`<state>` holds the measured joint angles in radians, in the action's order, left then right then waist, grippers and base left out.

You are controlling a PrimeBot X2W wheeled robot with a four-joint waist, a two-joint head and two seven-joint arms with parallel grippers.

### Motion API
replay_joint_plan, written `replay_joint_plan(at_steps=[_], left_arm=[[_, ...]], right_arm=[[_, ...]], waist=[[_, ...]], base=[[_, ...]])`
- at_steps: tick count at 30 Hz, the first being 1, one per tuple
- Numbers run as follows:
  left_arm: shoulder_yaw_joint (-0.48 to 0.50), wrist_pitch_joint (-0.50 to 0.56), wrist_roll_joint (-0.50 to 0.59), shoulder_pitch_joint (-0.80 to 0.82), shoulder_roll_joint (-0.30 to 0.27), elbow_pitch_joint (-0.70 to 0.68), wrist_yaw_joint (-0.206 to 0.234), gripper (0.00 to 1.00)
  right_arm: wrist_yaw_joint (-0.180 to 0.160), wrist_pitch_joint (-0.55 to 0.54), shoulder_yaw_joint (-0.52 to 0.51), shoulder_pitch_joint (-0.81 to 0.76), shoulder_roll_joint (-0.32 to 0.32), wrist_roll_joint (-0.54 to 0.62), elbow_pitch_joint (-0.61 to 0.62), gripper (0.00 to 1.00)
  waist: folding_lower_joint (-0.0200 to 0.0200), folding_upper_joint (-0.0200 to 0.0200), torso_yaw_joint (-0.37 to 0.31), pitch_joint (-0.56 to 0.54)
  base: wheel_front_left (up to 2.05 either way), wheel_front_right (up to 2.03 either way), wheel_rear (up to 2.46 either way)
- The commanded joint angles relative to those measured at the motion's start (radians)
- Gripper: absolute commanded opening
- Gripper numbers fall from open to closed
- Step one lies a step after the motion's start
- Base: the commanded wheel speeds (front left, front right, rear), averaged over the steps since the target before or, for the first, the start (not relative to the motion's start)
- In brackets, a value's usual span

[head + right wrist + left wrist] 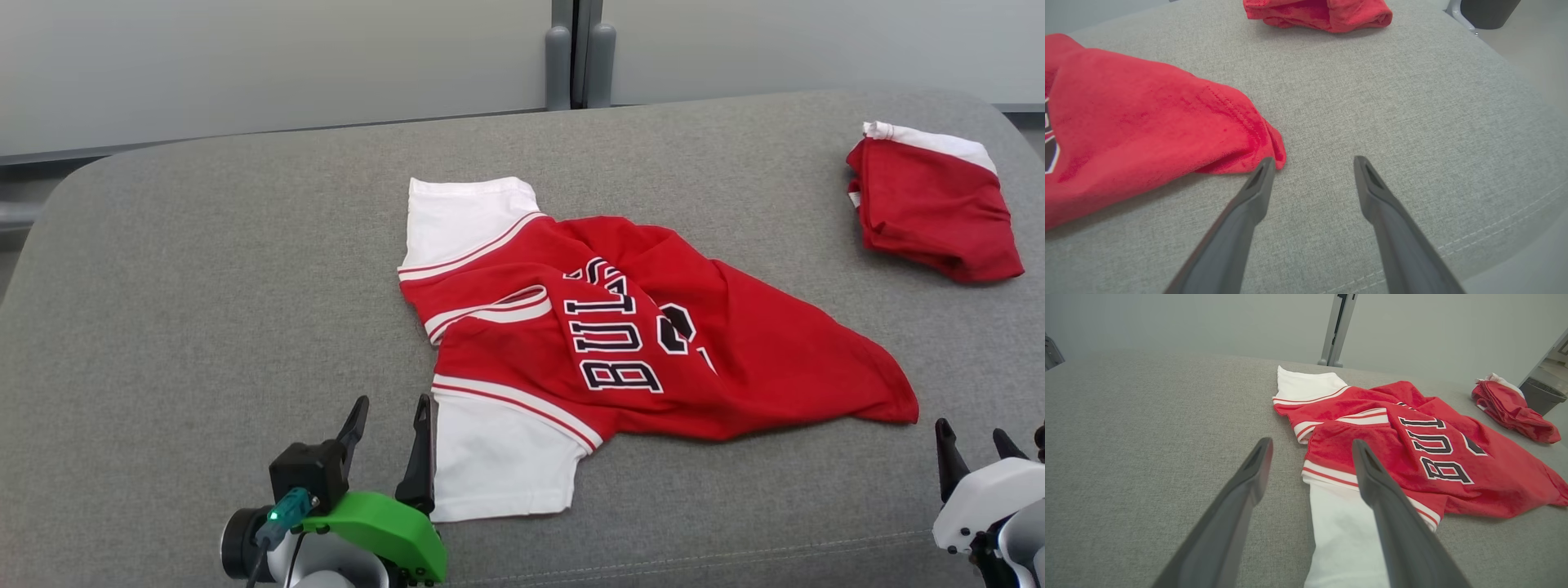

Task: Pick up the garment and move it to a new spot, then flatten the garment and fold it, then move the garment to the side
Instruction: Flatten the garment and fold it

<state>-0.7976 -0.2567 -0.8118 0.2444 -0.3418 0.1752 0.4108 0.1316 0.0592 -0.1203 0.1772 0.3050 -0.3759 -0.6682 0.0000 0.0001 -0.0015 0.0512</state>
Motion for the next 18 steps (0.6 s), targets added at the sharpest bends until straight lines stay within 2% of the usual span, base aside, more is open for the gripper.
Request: replay_joint_plan(at_steps=[1,5,12,18], left_arm=[[0.004,-0.001,-0.001,-0.019,-0.009,-0.004,0.004,1.0],[0.01,-0.003,-0.006,-0.037,-0.012,-0.011,0.006,1.0],[0.039,-0.007,-0.015,-0.058,-0.027,-0.037,-0.041,1.0],[0.079,-0.009,-0.002,-0.085,-0.053,-0.052,-0.041,1.0]], right_arm=[[-0.002,0.004,-0.005,-0.017,-0.007,0.004,0.024,1.0],[-0.002,-0.003,-0.005,-0.04,-0.024,0.015,0.109,1.0],[-0.002,-0.032,0.022,-0.051,-0.053,0.046,0.293,1.0],[-0.002,-0.066,0.045,-0.065,-0.083,0.074,0.426,1.0]], waist=[[0.0,-0.0001,-0.014,-0.009],[0.0,-0.0001,-0.029,-0.025],[0.0,-0.0001,-0.034,-0.067],[0.0,-0.0001,-0.018,-0.092]], base=[[0.0,0.0,0.0],[0.0,0.0,0.0],[0.0,0.0,0.0],[0.0,0.0,0.0]])
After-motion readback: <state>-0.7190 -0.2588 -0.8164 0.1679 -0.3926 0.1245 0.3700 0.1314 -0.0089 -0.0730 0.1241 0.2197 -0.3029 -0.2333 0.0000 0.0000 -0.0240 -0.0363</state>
